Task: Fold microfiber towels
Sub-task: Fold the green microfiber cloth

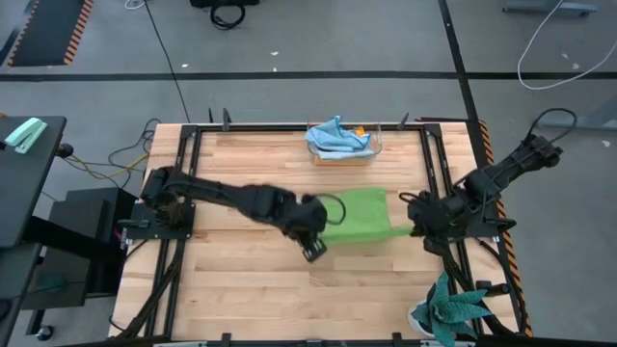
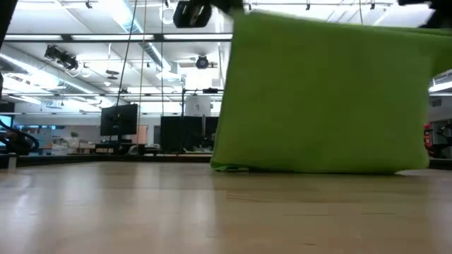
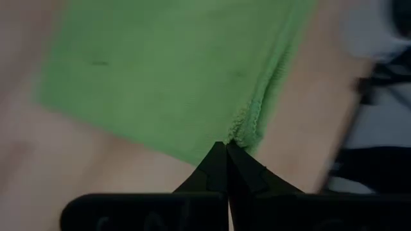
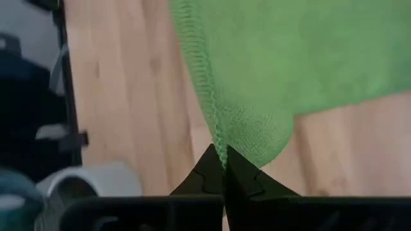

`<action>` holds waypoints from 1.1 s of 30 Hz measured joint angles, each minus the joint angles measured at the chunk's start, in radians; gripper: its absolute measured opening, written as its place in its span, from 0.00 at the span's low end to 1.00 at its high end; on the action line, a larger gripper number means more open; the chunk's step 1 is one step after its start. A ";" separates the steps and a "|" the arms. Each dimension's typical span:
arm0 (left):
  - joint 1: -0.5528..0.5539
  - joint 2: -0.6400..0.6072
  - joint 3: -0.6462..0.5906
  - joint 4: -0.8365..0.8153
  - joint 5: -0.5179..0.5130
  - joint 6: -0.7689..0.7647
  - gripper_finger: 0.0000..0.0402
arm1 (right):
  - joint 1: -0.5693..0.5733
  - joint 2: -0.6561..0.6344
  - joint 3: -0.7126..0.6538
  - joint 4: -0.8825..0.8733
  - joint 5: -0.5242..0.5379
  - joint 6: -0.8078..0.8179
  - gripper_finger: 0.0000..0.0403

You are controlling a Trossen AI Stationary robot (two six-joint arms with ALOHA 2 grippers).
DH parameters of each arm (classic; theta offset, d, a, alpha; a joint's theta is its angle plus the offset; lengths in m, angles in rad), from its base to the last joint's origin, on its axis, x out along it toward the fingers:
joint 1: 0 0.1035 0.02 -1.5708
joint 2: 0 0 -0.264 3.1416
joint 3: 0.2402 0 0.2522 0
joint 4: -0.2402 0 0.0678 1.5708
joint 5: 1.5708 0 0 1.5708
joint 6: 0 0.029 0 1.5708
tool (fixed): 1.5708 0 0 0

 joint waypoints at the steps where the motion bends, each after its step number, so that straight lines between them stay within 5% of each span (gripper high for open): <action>1: -0.018 0.000 -0.013 0.047 0.017 -0.017 0.00 | 0.017 -0.008 -0.019 0.006 -0.010 0.010 0.00; 7: -0.063 0.000 -0.081 0.180 0.058 -0.158 0.00 | 0.054 -0.031 -0.110 0.101 -0.093 0.021 0.00; 19: -0.055 0.000 -0.407 0.608 0.196 -0.342 0.00 | 0.029 -0.014 -0.163 0.177 -0.115 -0.024 0.00; 33: 0.035 0.000 -0.453 0.589 0.042 -0.313 0.00 | -0.413 0.072 -0.163 0.168 -0.105 -0.335 0.00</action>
